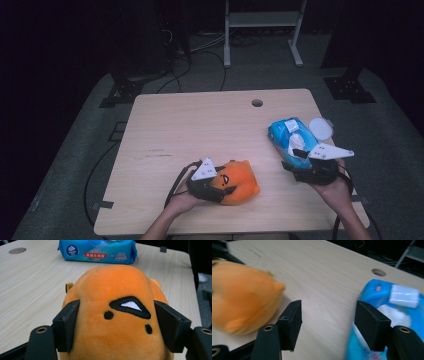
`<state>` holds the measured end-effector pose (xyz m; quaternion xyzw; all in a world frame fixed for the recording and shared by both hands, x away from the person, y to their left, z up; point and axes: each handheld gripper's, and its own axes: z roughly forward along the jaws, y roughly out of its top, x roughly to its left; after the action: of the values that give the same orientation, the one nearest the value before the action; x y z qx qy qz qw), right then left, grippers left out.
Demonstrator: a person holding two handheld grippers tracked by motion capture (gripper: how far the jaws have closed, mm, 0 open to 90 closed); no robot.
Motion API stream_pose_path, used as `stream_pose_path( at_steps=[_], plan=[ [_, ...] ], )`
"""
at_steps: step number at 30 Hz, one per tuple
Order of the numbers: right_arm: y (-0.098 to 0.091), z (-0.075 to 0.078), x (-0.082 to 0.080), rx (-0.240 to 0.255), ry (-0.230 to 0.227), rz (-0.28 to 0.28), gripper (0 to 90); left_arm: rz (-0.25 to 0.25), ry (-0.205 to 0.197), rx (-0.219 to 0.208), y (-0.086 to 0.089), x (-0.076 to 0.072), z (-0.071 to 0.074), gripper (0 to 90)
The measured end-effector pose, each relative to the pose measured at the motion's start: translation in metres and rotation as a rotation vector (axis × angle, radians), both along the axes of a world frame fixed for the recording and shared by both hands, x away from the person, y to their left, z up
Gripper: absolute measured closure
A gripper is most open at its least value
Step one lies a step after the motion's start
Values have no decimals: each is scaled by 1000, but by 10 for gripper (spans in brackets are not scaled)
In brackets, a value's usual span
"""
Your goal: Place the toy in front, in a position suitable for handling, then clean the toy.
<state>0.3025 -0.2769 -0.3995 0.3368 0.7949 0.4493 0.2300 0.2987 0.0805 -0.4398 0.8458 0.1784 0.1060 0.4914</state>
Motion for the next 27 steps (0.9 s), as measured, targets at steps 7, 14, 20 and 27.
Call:
stream_pose_path(
  at_steps=[7, 14, 20, 27],
  plan=[
    [-15, 5, 39, -53, 40, -75, 388, 2, -20, 21, -3, -2, -1, 242],
    [-23, -7, 66, -95, 132, -110, 445, 0, -18, 27, -2, -3, -2, 236],
    [-25, -15, 74, -127, 172, -156, 657, -1, -6, 19, -1, -1, -3, 226],
    [-25, -10, 72, -117, 179, -207, 851, -3, -2, 17, -1, -1, -4, 220]
  ],
)
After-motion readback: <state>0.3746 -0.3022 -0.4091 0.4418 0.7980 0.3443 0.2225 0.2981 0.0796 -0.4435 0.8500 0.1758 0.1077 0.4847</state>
